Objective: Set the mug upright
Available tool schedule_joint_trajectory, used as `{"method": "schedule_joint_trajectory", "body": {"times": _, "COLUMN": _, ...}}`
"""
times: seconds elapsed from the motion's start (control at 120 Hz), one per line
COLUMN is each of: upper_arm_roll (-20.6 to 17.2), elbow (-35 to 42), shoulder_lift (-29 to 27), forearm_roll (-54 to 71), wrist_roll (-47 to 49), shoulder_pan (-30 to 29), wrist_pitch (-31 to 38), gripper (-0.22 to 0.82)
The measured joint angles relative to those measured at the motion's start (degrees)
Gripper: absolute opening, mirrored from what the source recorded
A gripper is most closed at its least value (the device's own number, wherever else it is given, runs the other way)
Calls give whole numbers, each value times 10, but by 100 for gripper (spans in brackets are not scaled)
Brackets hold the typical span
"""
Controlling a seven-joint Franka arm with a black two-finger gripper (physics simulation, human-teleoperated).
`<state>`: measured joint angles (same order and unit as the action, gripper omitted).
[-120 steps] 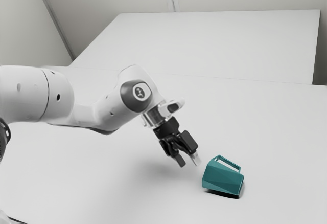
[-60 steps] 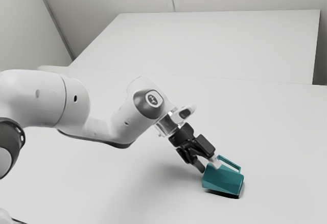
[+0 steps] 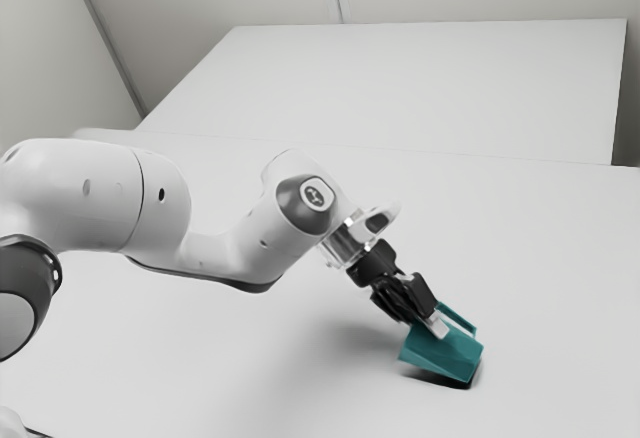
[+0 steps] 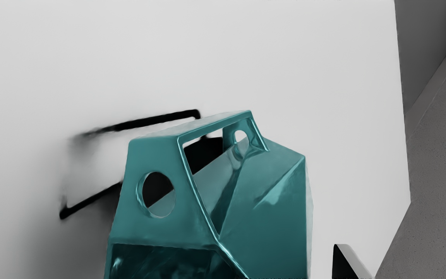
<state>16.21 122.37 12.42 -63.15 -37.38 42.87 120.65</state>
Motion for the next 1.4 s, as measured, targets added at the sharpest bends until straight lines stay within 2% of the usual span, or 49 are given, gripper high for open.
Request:
{"method": "schedule_joint_trajectory", "body": {"times": 0.092, "upper_arm_roll": -1, "elbow": -5, "shoulder_lift": 0, "forearm_roll": 1, "wrist_roll": -3, "shoulder_pan": 3, "wrist_pitch": 2, "gripper": -4}}
{"method": "schedule_joint_trajectory", "body": {"times": 0.2, "upper_arm_roll": -1, "elbow": -9, "shoulder_lift": 0, "forearm_roll": 1, "wrist_roll": -5, "shoulder_pan": 6, "wrist_pitch": 3, "gripper": -10}}
{"method": "schedule_joint_trajectory", "body": {"times": 0.575, "upper_arm_roll": -3, "elbow": -13, "shoulder_lift": -33, "forearm_roll": 37, "wrist_roll": 1, "shoulder_pan": 19, "wrist_pitch": 25, "gripper": -16}}
{"method": "schedule_joint_trajectory", "body": {"times": 0.833, "upper_arm_roll": 5, "elbow": -11, "shoulder_lift": -77, "forearm_roll": 173, "wrist_roll": 22, "shoulder_pan": -12, "wrist_pitch": 37, "gripper": -17}}
{"method": "schedule_joint_trajectory", "body": {"times": 1.4, "upper_arm_roll": 11, "elbow": -20, "shoulder_lift": -92, "forearm_roll": 545, "wrist_roll": 97, "shoulder_pan": -114, "wrist_pitch": 40, "gripper": -17}}
